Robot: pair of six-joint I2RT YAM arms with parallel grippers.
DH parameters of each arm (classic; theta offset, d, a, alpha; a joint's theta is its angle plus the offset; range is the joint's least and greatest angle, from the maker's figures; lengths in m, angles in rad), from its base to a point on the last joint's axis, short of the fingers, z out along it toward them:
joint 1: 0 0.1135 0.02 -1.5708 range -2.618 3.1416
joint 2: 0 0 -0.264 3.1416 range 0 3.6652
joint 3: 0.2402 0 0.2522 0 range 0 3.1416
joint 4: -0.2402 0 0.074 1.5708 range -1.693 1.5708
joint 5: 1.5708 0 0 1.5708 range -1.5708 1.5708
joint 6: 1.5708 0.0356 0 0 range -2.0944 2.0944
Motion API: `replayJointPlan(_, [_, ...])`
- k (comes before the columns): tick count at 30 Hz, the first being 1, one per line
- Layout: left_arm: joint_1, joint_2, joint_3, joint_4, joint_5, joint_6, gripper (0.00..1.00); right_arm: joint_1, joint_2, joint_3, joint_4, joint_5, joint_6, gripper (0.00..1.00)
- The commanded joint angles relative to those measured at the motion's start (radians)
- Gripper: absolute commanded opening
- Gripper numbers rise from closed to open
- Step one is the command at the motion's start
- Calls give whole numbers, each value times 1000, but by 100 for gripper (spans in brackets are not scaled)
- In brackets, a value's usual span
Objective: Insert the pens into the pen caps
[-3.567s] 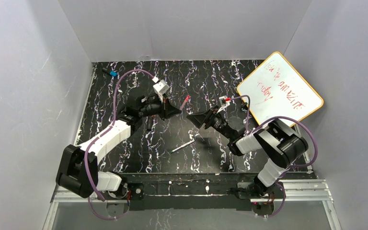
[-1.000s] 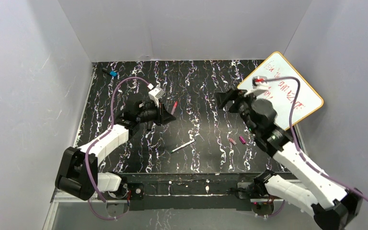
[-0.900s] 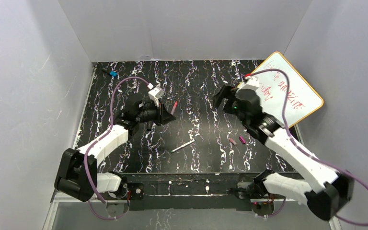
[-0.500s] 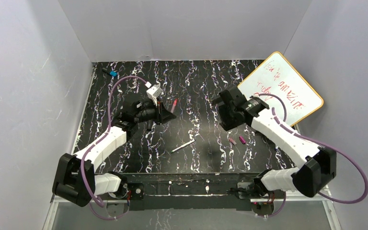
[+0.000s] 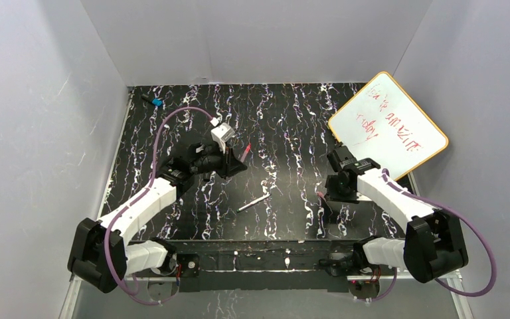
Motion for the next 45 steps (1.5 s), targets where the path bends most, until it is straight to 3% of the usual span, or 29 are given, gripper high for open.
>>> replayJointPlan(1, [-24,-6,22,-44,-23,41,0,-1,3,-6,21,-29,216,47])
replayJointPlan(8, [-33,11,22,-57,-30,47,0,-1,57,-30,67,-28,222,56])
replayJointPlan(31, [-33,124,34,-79,-40,69,0,-71,129,-175,221,-134,215,55])
replayJointPlan(38, [-33,156,34,-83,-40,71,0,-108,89,-193,146,-176,211,48])
replayJointPlan(42, [-33,183,42,-90,-37,69,0,-128,53,-226,127,-193,216,31])
replayJointPlan(45, [-34,200,52,-107,-34,79,0,-151,48,-230,105,-195,202,33])
